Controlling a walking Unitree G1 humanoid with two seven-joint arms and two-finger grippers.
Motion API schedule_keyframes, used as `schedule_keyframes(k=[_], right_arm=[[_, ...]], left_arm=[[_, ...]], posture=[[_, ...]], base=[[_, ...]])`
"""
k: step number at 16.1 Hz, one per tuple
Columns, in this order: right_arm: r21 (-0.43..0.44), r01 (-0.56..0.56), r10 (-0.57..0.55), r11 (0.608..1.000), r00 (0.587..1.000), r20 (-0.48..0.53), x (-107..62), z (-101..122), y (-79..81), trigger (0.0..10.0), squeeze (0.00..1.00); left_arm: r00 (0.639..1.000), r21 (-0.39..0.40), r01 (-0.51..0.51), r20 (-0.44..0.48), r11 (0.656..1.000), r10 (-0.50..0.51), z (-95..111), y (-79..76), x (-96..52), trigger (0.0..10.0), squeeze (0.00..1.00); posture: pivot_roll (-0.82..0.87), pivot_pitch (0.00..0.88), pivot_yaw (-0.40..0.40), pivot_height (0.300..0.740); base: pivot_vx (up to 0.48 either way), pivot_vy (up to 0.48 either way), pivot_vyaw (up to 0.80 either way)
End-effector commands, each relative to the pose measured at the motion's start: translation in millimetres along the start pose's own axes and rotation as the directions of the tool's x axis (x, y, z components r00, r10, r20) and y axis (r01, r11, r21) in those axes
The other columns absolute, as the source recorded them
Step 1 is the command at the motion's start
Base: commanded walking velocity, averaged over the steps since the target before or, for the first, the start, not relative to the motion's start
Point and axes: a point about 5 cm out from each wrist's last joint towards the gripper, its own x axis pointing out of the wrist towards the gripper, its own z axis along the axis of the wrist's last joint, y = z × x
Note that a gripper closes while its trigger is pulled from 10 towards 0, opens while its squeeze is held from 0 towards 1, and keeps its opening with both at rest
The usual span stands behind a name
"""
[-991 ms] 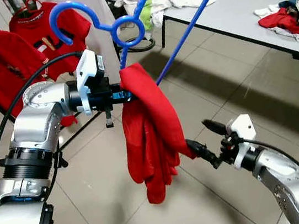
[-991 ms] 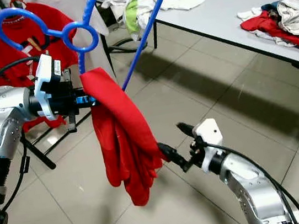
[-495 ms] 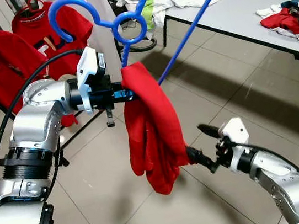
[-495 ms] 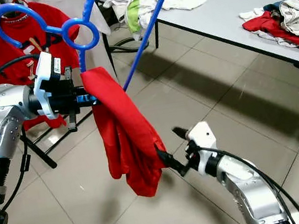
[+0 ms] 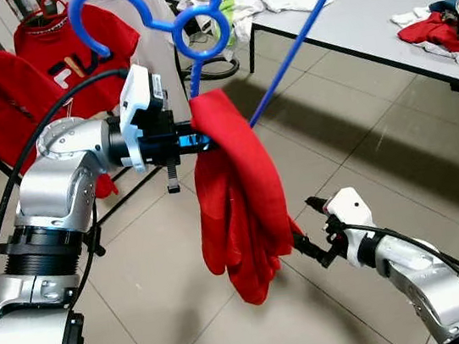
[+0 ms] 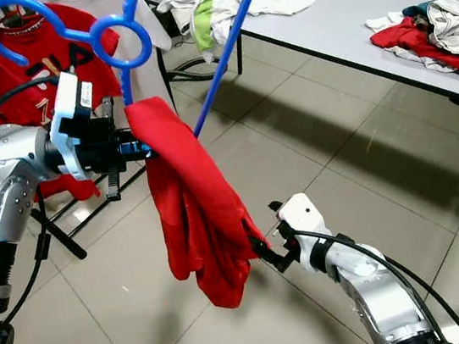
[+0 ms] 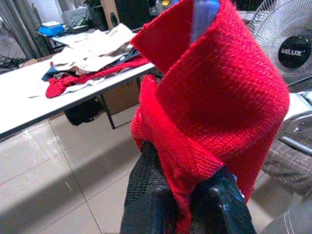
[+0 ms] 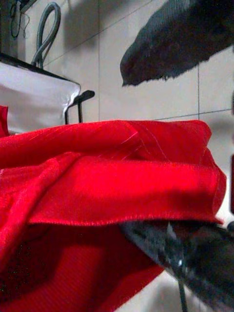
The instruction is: Hang hanger
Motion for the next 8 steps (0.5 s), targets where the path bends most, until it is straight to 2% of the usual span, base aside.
schedule_keyframes(k=[1, 8], right_arm=[[0.012, 0.017, -0.017, 1.0, 1.0, 0.007, 0.2, 0, -3.1, 0.0, 0.0], [0.057, 0.019, -0.02, 0.998, 0.999, 0.03, 8.2, 0, -7.8, 0.0, 0.0]], left_arm=[[0.999, 0.047, 0.007, 0.044, 0.999, -0.009, 18, 1.6, -0.9, 0.0, 0.0], [0.997, 0.043, 0.027, 0.075, 0.999, -0.03, 29, -1.3, -1.3, 0.0, 0.0]], posture=[[-0.02, 0.074, 0.066, 0.74], [-0.02, 0.065, 0.058, 0.74]], base=[[0.0, 0.0, 0.0], [0.0, 0.0, 0.0]])
